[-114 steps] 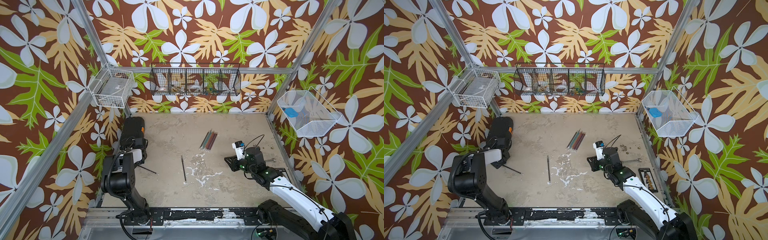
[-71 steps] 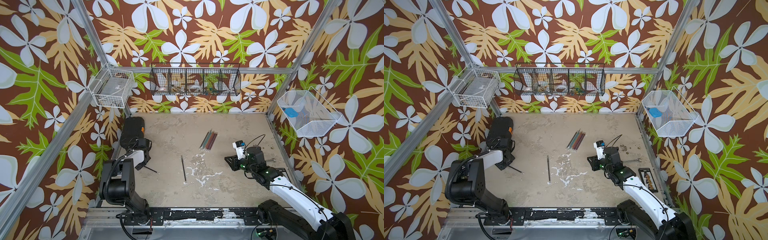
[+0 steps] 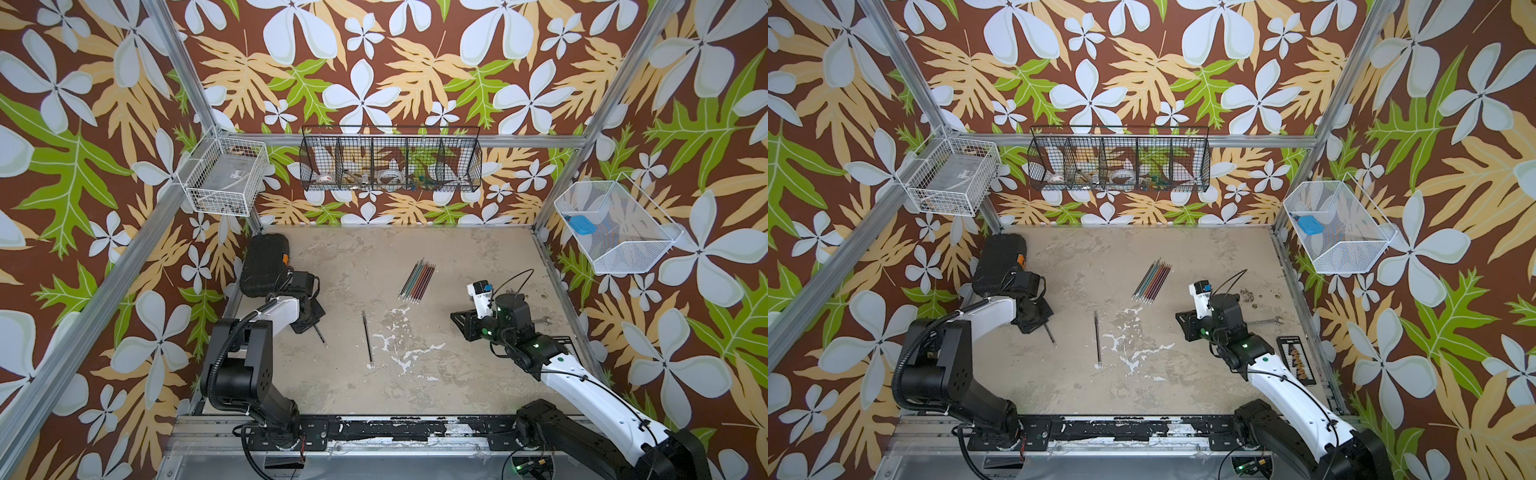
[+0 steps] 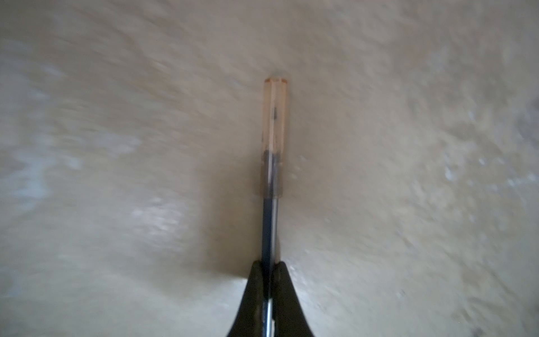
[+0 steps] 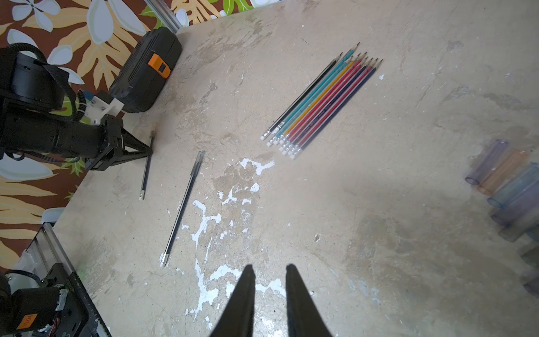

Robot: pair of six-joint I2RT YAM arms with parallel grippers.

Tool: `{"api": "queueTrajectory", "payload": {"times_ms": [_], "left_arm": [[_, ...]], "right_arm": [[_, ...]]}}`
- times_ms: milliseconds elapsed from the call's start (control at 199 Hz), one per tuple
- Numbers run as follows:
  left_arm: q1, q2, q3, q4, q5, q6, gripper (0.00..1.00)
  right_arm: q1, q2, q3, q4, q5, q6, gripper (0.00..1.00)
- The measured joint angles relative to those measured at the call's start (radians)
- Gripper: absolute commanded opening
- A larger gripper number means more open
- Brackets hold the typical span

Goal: Remove the protective cover of the pencils
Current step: Pick up the pencil from the center of the board.

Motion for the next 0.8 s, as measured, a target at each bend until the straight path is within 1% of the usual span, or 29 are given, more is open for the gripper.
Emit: {"api": "queueTrajectory", "payload": {"times_ms": [186,422,472,497,542,587,708,753,798], "left_arm": [[0.0,-0.055,-0.036,0.004,0.119,0.051,0.0],[-0.003,-0.139,-0.045,0.003,0.186,0.101,0.0],[-0.015,-0.168,-0.035,0.003,0.2,0.123,0.0],[-0.029,-0.183,-0.026,0.003,0.205,0.134,0.0],[-0.076,-0.21,-0.003,0.003,0.216,0.158,0.0],[-0.159,-0.234,0.037,0.003,0.212,0.184,0.0],[-0.426,-0.233,0.187,0.03,0.178,0.257,0.0],[-0.494,-0.21,0.245,0.044,0.178,0.288,0.0],[-0.536,-0.181,0.296,0.056,0.173,0.304,0.0]], "right_arm": [[0.0,-0.001,-0.002,-0.002,0.0,0.0,0.23],[0.0,-0.003,0.003,-0.009,0.007,0.0,0.23],[0.0,0.002,0.006,-0.009,0.001,0.0,0.25],[0.0,0.005,0.007,-0.008,-0.013,0.0,0.28],[-0.001,0.01,0.008,-0.005,-0.051,0.004,0.31],[-0.001,0.016,0.013,0.0,-0.095,0.008,0.34],[-0.001,0.003,0.059,-0.022,-0.171,0.027,0.51],[-0.001,-0.028,0.085,-0.043,-0.177,0.026,0.58],[-0.001,-0.064,0.113,-0.064,-0.175,0.026,0.63]]}}
